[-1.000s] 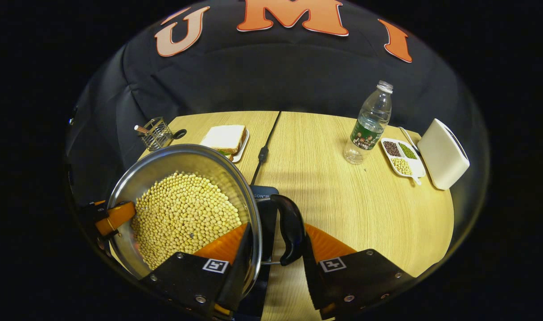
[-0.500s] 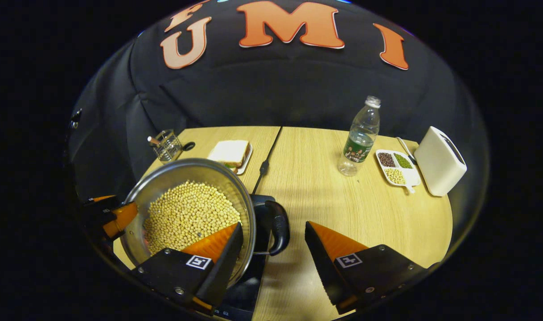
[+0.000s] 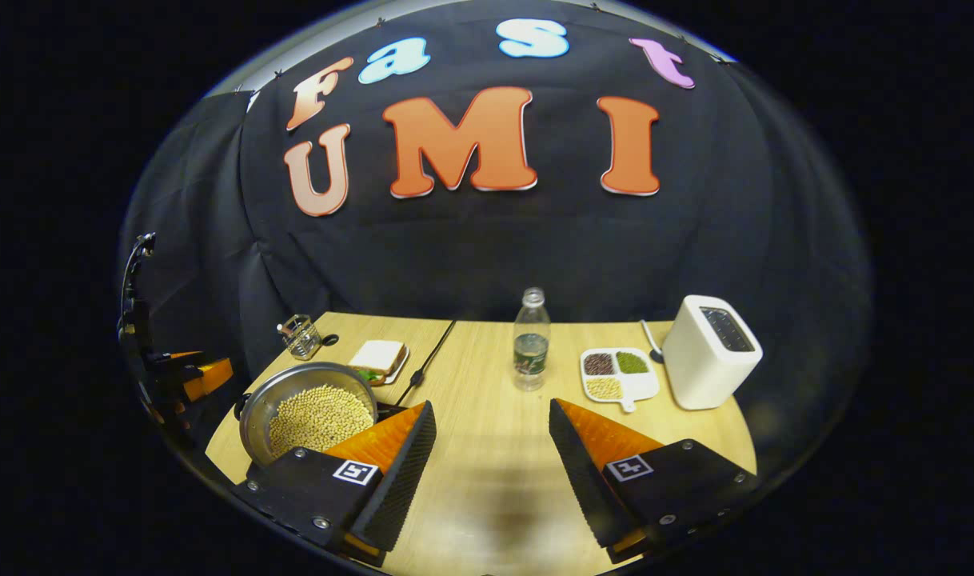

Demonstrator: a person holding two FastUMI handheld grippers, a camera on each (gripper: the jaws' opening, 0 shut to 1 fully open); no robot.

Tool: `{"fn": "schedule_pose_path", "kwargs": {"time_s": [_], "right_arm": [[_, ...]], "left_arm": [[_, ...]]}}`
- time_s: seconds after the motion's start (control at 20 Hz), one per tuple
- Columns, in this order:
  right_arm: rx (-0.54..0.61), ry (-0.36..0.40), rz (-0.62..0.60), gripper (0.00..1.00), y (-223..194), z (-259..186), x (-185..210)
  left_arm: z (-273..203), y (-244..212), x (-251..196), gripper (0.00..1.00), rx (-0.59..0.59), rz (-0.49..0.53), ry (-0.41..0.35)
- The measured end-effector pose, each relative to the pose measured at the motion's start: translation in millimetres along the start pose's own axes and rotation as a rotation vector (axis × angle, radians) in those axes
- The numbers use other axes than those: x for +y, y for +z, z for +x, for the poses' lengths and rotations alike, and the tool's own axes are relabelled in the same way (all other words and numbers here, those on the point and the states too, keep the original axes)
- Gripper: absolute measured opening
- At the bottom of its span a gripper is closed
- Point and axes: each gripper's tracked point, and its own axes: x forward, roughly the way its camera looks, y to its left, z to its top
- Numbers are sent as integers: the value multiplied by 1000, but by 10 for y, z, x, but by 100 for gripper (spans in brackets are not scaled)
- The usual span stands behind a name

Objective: First push the handle of the pot to place it horizontally, then grasp the pot with both hands and set it on the induction cooktop.

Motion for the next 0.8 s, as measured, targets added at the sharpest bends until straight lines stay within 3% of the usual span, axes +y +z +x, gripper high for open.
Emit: {"fn": "schedule_pose_path", "kwargs": {"time_s": [0.2, 0.25, 0.3, 0.4, 0.8], "right_arm": [[-115, -72, -3, 90, 403, -498, -724], [-144, -93, -6, 95, 523, -629, -897], [-174, -113, -14, 90, 638, -741, -1063], [-235, -153, -25, 91, 889, -981, -1349], [-447, -251, -93, 92, 1771, -2000, -1951]], "left_arm": [[-378, 690, -128, 94, -139, -24, -8], [-480, 891, -173, 94, -177, -28, -21], [-578, 1092, -194, 94, -216, -33, -27], [-777, 1431, -280, 94, -298, -45, -40], [-1493, 2505, -465, 94, -557, -68, -86]]}}
